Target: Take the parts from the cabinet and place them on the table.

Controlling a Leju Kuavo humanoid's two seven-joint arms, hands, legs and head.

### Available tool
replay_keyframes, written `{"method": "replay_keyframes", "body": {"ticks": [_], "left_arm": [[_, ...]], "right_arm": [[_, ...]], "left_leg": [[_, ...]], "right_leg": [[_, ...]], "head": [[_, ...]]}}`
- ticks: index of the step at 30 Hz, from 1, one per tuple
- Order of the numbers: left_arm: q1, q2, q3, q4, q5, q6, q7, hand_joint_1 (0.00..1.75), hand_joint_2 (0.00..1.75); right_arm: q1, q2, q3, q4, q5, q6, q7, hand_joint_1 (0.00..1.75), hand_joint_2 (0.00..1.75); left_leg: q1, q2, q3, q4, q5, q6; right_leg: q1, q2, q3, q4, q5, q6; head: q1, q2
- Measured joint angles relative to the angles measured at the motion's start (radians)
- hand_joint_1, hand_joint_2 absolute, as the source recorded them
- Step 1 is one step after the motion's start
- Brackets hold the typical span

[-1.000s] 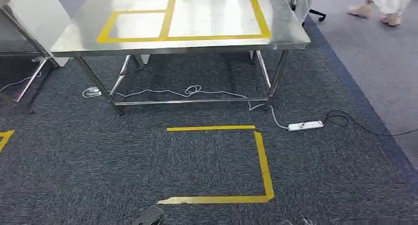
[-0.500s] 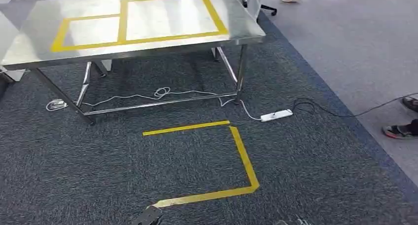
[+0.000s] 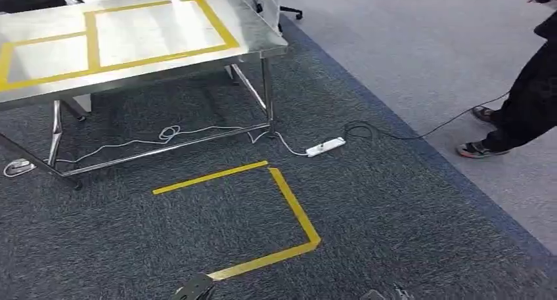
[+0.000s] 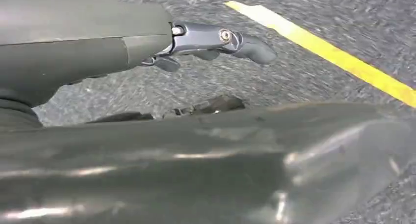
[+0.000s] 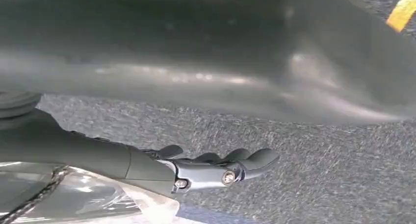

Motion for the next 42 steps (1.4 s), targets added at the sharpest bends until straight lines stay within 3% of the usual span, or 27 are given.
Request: {"method": "replay_keyframes", "body": {"ticks": [2,3,4,5,7,9,10,12,13,14,18,20,22,23,24,25,27,28,29,32,33,34,35,36,38,40,42], "left_arm": [[0.0,0.002,0.0,0.0,0.0,0.0,0.0,0.0,0.0],[-0.002,0.0,0.0,0.0,0.0,0.0,0.0,0.0,0.0],[-0.004,0.0,0.0,0.0,0.0,0.002,0.0,0.0,0.0],[-0.004,0.0,0.0,0.0,0.0,0.002,0.0,0.0,0.0],[0.003,0.002,0.0,0.0,0.001,0.001,0.0,0.0,0.0],[0.005,0.003,0.001,0.0,0.005,0.0,0.0,0.0,0.0],[0.004,0.003,0.001,0.0,0.006,0.0,0.0,0.0,0.0],[0.002,0.003,0.001,0.0,0.007,0.0,0.0,0.0,0.0],[0.001,0.003,0.001,0.0,0.008,0.0,0.0,0.0,0.0],[0.0,0.004,0.001,0.0,0.009,0.001,-0.001,0.0,0.0],[-0.001,0.005,0.001,0.0,0.01,0.005,-0.005,0.0,0.0],[-0.001,0.005,0.001,0.0,0.01,0.006,-0.007,0.0,0.0],[0.004,0.009,0.002,0.0,0.01,0.006,-0.007,0.0,0.0],[0.006,0.01,0.002,0.0,0.01,0.007,-0.007,0.0,0.0],[0.008,0.01,0.002,0.0,0.01,0.008,-0.007,0.0,0.0],[0.008,0.01,0.002,0.0,0.01,0.009,-0.007,0.0,0.0],[0.006,0.011,0.002,0.0,0.01,0.011,-0.008,0.0,0.0],[0.005,0.011,0.002,0.0,0.01,0.013,-0.008,0.0,0.0],[0.005,0.014,0.003,0.0,0.01,0.013,-0.008,0.0,0.0],[0.005,0.014,0.003,0.0,0.008,0.017,-0.007,0.0,0.0],[0.004,0.013,0.003,0.0,0.007,0.017,-0.007,0.0,0.0],[0.001,0.013,0.003,0.0,0.006,0.018,-0.007,0.0,0.0],[-0.001,0.011,0.003,0.0,0.006,0.018,-0.007,0.0,0.0],[0.0,0.011,0.003,0.0,0.006,0.018,-0.007,0.0,0.0],[0.003,0.011,0.003,0.0,0.006,0.018,-0.007,0.0,0.0],[0.002,0.011,0.003,0.0,0.005,0.018,-0.006,0.0,0.0],[-0.001,0.01,0.003,0.0,0.002,0.018,-0.006,0.0,0.0]], "right_arm": [[0.006,0.001,0.0,0.0,0.0,0.0,0.0,0.0,0.0],[0.007,0.0,0.0,0.0,0.001,0.001,0.002,0.0,0.0],[0.007,0.0,0.0,0.0,0.002,0.003,0.003,0.0,0.0],[0.003,0.001,0.001,0.0,0.004,0.007,0.004,0.0,0.0],[-0.004,0.002,0.002,-0.002,0.007,0.013,0.011,0.0,0.0],[0.0,0.002,0.002,-0.003,0.012,0.017,0.019,0.0,0.0],[0.003,0.002,0.002,-0.004,0.015,0.018,0.021,0.0,0.0],[0.002,0.002,0.002,-0.005,0.017,0.018,0.021,0.0,0.0],[0.0,0.002,0.002,-0.008,0.017,0.018,0.021,0.0,0.0],[-0.003,0.004,0.002,-0.013,0.018,0.02,0.021,0.0,0.0],[0.003,0.006,0.002,-0.016,0.019,0.027,0.022,0.0,0.0],[0.001,0.008,0.001,-0.018,0.02,0.027,0.024,0.0,0.0],[-0.004,0.01,0.001,-0.019,0.02,0.028,0.023,0.0,0.0],[-0.003,0.01,0.001,-0.019,0.02,0.028,0.023,0.0,0.0],[-0.001,0.01,0.001,-0.019,0.02,0.03,0.023,0.0,0.0],[0.002,0.01,0.001,-0.019,0.02,0.031,0.022,0.0,0.0],[0.0,0.01,0.001,-0.019,0.021,0.031,0.021,0.0,0.0],[-0.001,0.011,0.001,-0.019,0.022,0.031,0.021,0.0,0.0],[-0.003,0.015,0.001,-0.019,0.023,0.031,0.02,0.0,0.0],[-0.005,0.016,0.001,-0.019,0.023,0.032,0.019,0.0,0.0],[-0.003,0.016,0.001,-0.019,0.023,0.032,0.019,0.0,0.0],[-0.001,0.015,0.0,-0.019,0.024,0.032,0.019,0.0,0.0],[-0.004,0.015,0.0,-0.019,0.025,0.032,0.021,0.0,0.0],[-0.01,0.016,0.001,-0.019,0.026,0.033,0.021,0.0,0.0],[-0.016,0.016,0.001,-0.019,0.027,0.034,0.021,0.0,0.0],[-0.011,0.016,0.001,-0.019,0.029,0.034,0.024,0.0,0.0],[-0.012,0.015,0.001,-0.019,0.035,0.035,0.028,0.0,0.0]], "left_leg": [[-0.005,0.018,-0.001,-0.003,0.005,0.006],[0.009,0.033,0.003,-0.024,0.018,0.01],[0.005,0.048,0.005,-0.028,0.022,0.013],[0.004,0.061,0.002,-0.028,0.023,0.02],[-0.002,0.096,-0.002,-0.026,0.023,0.021],[-0.003,0.126,-0.005,-0.024,0.022,0.02],[-0.003,0.139,-0.004,-0.024,0.022,0.019],[-0.003,0.162,-0.002,-0.021,0.017,0.012],[-0.006,0.172,-0.001,-0.015,0.013,0.006],[-0.014,0.18,-0.006,-0.009,0.006,0.0],[-0.012,0.21,0.003,-0.007,0.0,-0.016],[-0.003,0.124,-0.022,0.062,-0.058,-0.029],[0.0,0.094,-0.094,0.229,-0.141,-0.032],[0.0,0.09,-0.124,0.293,-0.16,-0.031],[0.0,0.089,-0.134,0.312,-0.154,-0.03],[0.0,0.088,-0.122,0.283,-0.121,-0.028],[0.0,0.072,-0.058,0.129,-0.023,-0.02],[0.001,0.031,-0.022,0.041,0.019,-0.014],[0.004,-0.011,-0.015,0.02,0.004,-0.009],[-0.002,0.014,-0.014,0.008,0.005,-0.005],[0.0,0.026,-0.011,-0.004,0.012,0.004],[0.007,0.045,-0.006,-0.018,0.021,0.009],[0.005,0.053,-0.004,-0.022,0.023,0.014],[0.004,0.07,-0.005,-0.022,0.023,0.015],[0.0,0.105,-0.006,-0.021,0.022,0.017],[-0.001,0.133,-0.006,-0.02,0.021,0.017],[0.0,0.157,-0.005,-0.018,0.018,0.012]], "right_leg": [[-0.005,0.022,-0.005,-0.009,0.01,0.017],[-0.005,0.025,-0.019,-0.005,0.008,0.022],[0.004,-0.045,-0.03,0.021,-0.015,0.022],[0.004,-0.084,-0.059,0.079,-0.054,0.024],[0.002,-0.115,-0.13,0.238,-0.127,0.029],[0.0,-0.122,-0.153,0.299,-0.135,0.033],[0.0,-0.125,-0.125,0.258,-0.107,0.034],[0.0,-0.153,-0.019,0.08,-0.032,0.032],[0.003,-0.206,0.023,-0.002,-0.031,0.032],[0.007,-0.205,0.035,-0.006,-0.033,0.017],[0.007,-0.162,0.029,-0.006,-0.028,-0.007],[0.003,-0.14,0.024,-0.006,-0.022,-0.017],[0.005,-0.113,0.019,-0.006,-0.02,-0.023],[0.005,-0.098,0.018,-0.005,-0.019,-0.024],[0.006,-0.085,0.019,-0.005,-0.019,-0.024],[0.007,-0.069,0.02,-0.004,-0.019,-0.024],[0.007,-0.04,0.021,0.0,-0.018,-0.023],[0.006,-0.028,0.019,0.001,-0.018,-0.021],[0.01,-0.019,0.014,0.004,-0.016,-0.015],[-0.003,0.017,-0.002,-0.001,-0.003,0.007],[0.0,0.028,-0.004,-0.005,0.001,0.018],[-0.001,-0.009,-0.015,0.005,-0.007,0.016],[0.007,-0.071,-0.032,0.039,-0.034,0.019],[0.007,-0.099,-0.067,0.11,-0.074,0.021],[0.005,-0.117,-0.138,0.263,-0.137,0.025],[0.005,-0.122,-0.138,0.278,-0.12,0.028],[0.005,-0.141,-0.053,0.129,-0.047,0.026]], "head": [[0.001,0.0],[0.003,0.0],[0.006,0.0],[0.013,0.0],[0.013,0.0],[0.013,0.0],[0.013,0.0],[0.013,0.0],[0.014,0.0],[0.012,0.0],[0.008,0.0],[0.003,0.0],[0.003,0.0],[0.003,0.0],[0.004,0.0],[0.003,0.0],[0.003,0.0],[0.003,0.0],[0.006,0.0],[0.004,0.0],[0.004,0.0],[0.005,0.0],[0.012,0.0],[0.015,0.0],[0.013,0.0],[0.013,0.0],[0.013,0.0]]}}
